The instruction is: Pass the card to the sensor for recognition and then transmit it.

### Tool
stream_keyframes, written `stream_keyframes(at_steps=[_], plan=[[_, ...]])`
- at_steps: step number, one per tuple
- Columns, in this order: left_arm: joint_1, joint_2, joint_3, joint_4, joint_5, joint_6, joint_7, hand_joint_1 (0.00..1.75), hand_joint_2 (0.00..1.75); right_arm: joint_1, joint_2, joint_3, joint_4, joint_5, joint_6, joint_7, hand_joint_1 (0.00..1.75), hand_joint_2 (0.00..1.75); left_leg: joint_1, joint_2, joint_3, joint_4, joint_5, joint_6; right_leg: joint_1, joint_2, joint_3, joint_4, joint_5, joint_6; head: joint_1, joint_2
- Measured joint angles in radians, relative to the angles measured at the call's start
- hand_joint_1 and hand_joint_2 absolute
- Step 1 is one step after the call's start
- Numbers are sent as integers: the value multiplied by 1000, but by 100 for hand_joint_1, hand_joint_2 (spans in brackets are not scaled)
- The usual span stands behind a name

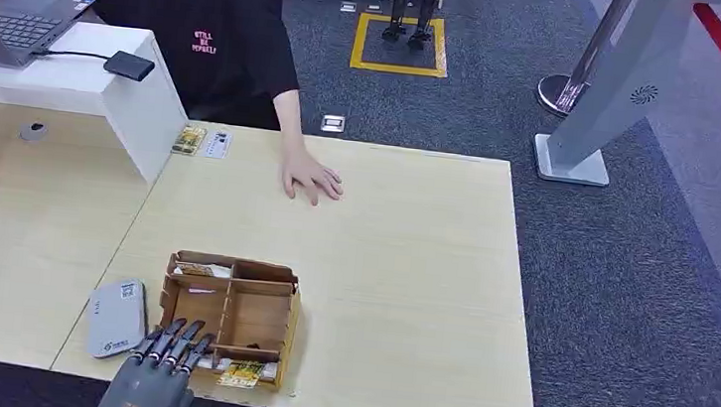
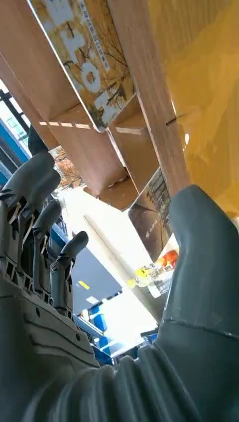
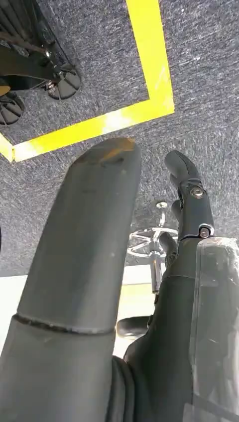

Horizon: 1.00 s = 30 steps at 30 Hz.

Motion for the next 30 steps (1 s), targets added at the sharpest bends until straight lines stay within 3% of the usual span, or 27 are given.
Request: stream_keyframes(at_steps=[2, 5, 30], plan=[[1, 1, 0, 0, 0, -2, 3, 42, 175, 0, 0, 0, 0, 0, 0, 0, 0, 0, 0, 0, 0, 0, 0, 0, 0, 0, 0, 0, 0, 0, 0, 0], [2, 2, 0, 0, 0, -4, 5, 33, 175, 0, 0, 0, 0, -1, 0, 0, 0, 0, 0, 0, 0, 0, 0, 0, 0, 0, 0, 0, 0, 0, 0, 0], [0, -16, 24, 12, 11, -14, 26, 44, 175, 0, 0, 5, 0, 6, 2, 0, 0, 0, 0, 0, 0, 0, 0, 0, 0, 0, 0, 0, 0, 0, 0, 0]])
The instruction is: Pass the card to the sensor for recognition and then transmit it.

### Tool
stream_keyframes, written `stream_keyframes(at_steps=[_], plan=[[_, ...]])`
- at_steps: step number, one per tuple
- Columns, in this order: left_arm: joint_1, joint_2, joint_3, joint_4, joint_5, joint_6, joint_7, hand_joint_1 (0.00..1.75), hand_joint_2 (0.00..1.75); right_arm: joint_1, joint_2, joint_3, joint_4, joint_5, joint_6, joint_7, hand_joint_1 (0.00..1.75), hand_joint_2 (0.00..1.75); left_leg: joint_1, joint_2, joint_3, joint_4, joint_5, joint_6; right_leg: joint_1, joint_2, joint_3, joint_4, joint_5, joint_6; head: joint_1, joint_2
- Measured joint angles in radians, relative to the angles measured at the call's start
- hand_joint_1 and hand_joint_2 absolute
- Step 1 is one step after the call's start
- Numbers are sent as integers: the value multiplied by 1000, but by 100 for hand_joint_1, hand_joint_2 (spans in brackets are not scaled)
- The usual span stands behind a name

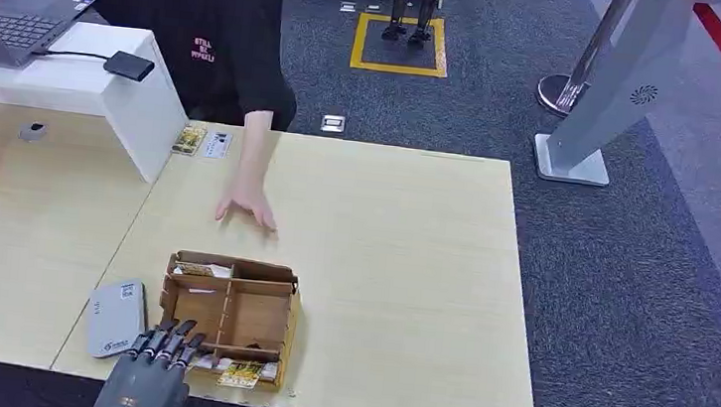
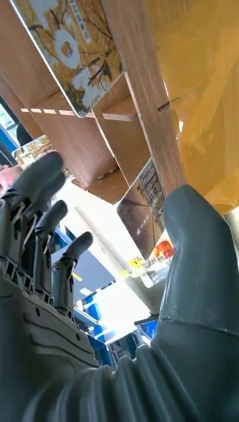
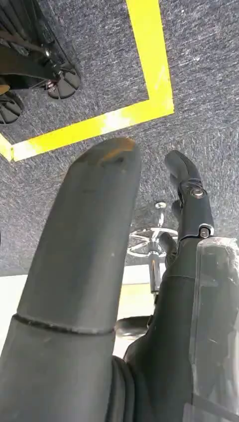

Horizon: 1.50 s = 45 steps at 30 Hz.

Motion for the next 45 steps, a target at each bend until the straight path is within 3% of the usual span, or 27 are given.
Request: stream_keyframes(at_steps=[14, 17, 22, 26, 28, 29, 35, 38, 45], plan=[[-3, -36, 23, 42, 13, -29, -10, 45, 175, 0, 0, 9, 0, 10, 9, 5, 0, 0, 0, 0, 0, 0, 0, 0, 0, 0, 0, 0, 0, 0, 0, 0], [-4, -43, 27, 53, 17, -32, -10, 52, 175, 0, 0, 10, 0, 13, 9, 5, 0, 0, 0, 0, 0, 0, 0, 0, 0, 0, 0, 0, 0, 0, 0, 0], [-8, -52, 33, 66, 17, -31, -10, 84, 175, 1, 0, 11, 0, 16, 10, 5, 0, 0, 0, 0, 0, 0, 0, 0, 0, 0, 0, 0, 0, 0, 0, 0], [-12, -58, 37, 69, 18, -29, -10, 98, 175, 1, 0, 13, 0, 16, 11, 5, 0, 0, 0, 0, 0, 0, 0, 0, 0, 0, 0, 0, 0, 0, 0, 0], [-14, -60, 38, 73, 18, -29, -10, 138, 175, 1, 0, 14, 0, 16, 11, 5, 0, 0, 0, 0, 0, 0, 0, 0, 0, 0, 0, 0, 0, 0, 0, 0], [-14, -61, 38, 73, 18, -29, -10, 145, 175, 2, 0, 15, 0, 16, 11, 5, 0, 0, 0, 0, 0, 0, 0, 0, 0, 0, 0, 0, 0, 0, 0, 0], [-16, -66, 41, 75, 15, -28, -10, 148, 175, 4, 0, 19, 0, 16, 11, 6, 0, 0, 0, 0, 0, 0, 0, 0, 0, 0, 1, 0, 0, 0, 0, 0], [-16, -66, 41, 76, 15, -27, -10, 175, 175, 5, 0, 19, 0, 16, 12, 6, 0, 0, 0, 0, 0, 0, 0, 0, 0, 0, 1, 0, 0, 0, 0, 0], [-16, -66, 41, 76, -1, -18, 2, 175, 175, 5, 0, 20, 0, 16, 11, 6, 0, 0, 0, 0, 0, 0, 0, 0, 0, 0, 1, 0, 0, 0, 0, 0]])
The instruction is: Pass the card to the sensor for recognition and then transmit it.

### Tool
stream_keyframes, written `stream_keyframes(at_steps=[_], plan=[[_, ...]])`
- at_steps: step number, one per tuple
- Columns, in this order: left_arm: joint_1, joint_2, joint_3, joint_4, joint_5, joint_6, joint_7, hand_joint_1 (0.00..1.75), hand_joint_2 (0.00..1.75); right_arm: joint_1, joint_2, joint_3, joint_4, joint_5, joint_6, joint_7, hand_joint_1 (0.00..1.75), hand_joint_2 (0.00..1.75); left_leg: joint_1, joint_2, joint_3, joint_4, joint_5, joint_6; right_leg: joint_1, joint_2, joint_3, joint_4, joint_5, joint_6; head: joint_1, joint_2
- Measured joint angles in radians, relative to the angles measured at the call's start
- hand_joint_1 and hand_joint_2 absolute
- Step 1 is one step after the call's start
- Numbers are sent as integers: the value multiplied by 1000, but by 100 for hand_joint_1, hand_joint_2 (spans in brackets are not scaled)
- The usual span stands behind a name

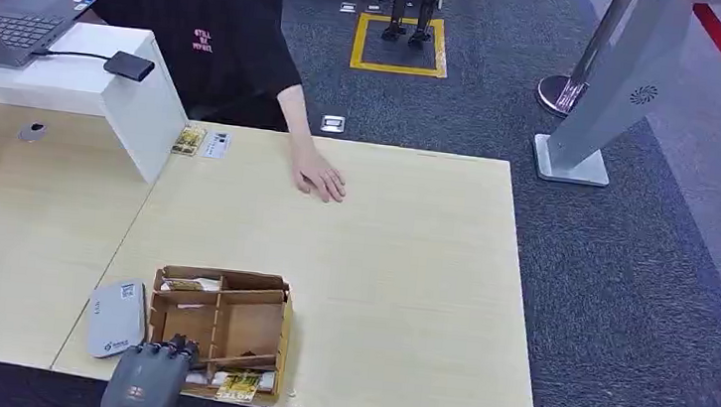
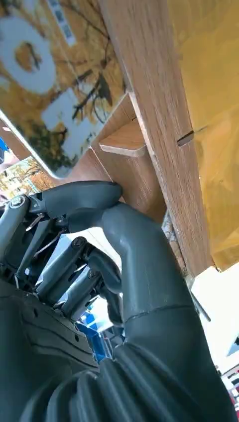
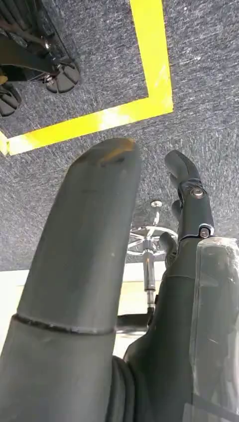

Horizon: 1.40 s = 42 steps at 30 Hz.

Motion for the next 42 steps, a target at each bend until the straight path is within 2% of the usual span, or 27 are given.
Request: stream_keyframes(at_steps=[20, 24, 25, 27, 29, 42], plan=[[7, -4, 8, 0, -14, 11, 10, 175, 175, 0, 0, 2, 0, 0, 0, 0, 0, 0, 0, 0, 0, 0, 0, 0, 0, 0, 0, 0, 0, 0, 0, 0], [8, -11, 9, 1, -15, 33, -6, 175, 175, 1, 0, 4, 0, 0, 0, 0, 0, 0, 0, 0, 0, 0, 0, 0, 0, 0, 0, 0, 0, 0, 0, 0], [8, -15, 9, 1, -17, 45, -15, 152, 175, 1, 0, 4, 0, -1, -1, 0, 0, 0, 0, 0, 0, 0, 0, 0, 0, 0, 0, 0, 0, 0, 0, 0], [7, -23, 9, 1, -20, 92, -38, 24, 175, 1, 0, 4, 0, -3, -2, 0, 0, 0, 0, 0, 0, 0, 0, 0, 0, 0, 0, 0, 0, 0, 0, 0], [7, -35, 10, 1, -22, 135, -56, 0, 175, 1, 0, 4, 0, -4, -3, 0, 0, 0, 0, 0, 0, 0, 0, 0, 0, 0, 0, 0, 0, 0, 0, 0], [9, -60, 22, -1, -50, 193, -73, 0, 175, 2, 0, 5, 0, -6, -3, -2, 0, 0, 0, 0, 0, 0, 0, 0, 0, 0, 0, 0, 0, 0, 0, 0]])
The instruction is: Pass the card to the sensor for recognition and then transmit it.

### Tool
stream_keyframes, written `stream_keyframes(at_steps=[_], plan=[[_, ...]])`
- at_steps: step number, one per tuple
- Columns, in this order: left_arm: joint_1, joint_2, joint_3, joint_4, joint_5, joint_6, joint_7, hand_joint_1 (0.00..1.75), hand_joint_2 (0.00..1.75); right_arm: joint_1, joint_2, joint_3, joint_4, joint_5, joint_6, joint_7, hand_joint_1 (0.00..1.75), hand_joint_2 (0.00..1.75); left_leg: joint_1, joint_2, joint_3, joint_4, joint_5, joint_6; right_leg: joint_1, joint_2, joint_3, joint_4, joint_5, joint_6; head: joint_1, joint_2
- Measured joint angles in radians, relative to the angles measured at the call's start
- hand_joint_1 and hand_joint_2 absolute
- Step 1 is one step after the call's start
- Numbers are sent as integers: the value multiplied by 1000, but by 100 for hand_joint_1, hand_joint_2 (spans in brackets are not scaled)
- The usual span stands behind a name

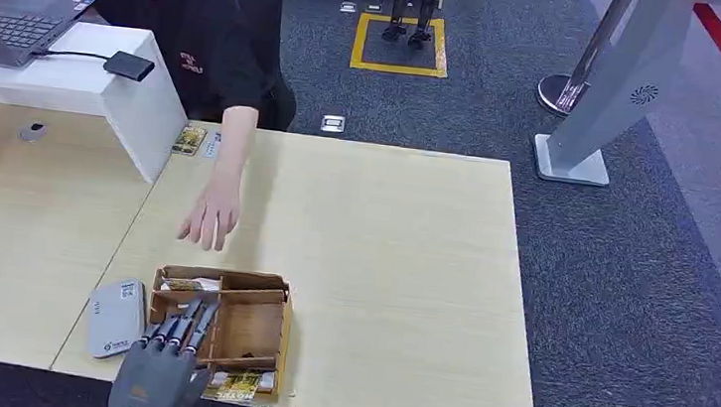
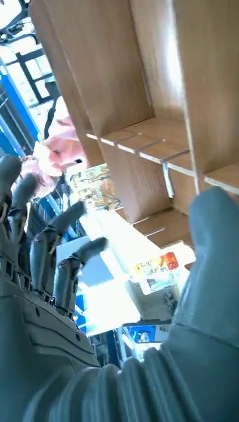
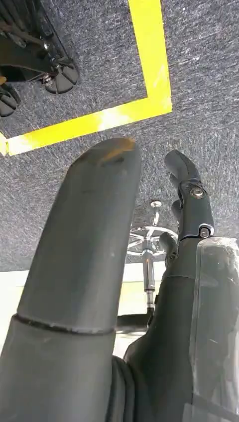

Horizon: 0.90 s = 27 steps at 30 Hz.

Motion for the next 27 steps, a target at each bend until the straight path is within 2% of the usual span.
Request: stream_keyframes(at_steps=[7, 11, 14, 27], plan=[[5, -2, 4, -31, 3, 37, -27, 0, 175, 1, 0, 0, 0, -8, -5, 0, 0, 0, 0, 0, 0, 0, 0, 0, 0, 0, 0, 0, 0, 0, 0, 0], [4, 4, 4, -64, 62, 53, -100, 0, 175, 2, 0, 0, 0, -14, -7, 0, 0, 0, 0, 0, 0, 0, 0, 0, 0, 0, 0, 0, 0, 0, 0, 0], [2, 3, 3, -71, 84, 53, -126, 0, 175, 3, 0, 0, 0, -14, -7, 0, 0, 0, 0, 0, 0, 0, 0, 0, 0, 0, 0, 0, 0, 0, 0, 0], [-3, 1, 4, -78, 92, 53, -139, 2, 175, 3, 0, 0, 0, -10, -7, -4, 0, 0, 0, 0, 0, 0, 0, 0, 0, 0, 0, 0, 0, 0, 0, 0]])
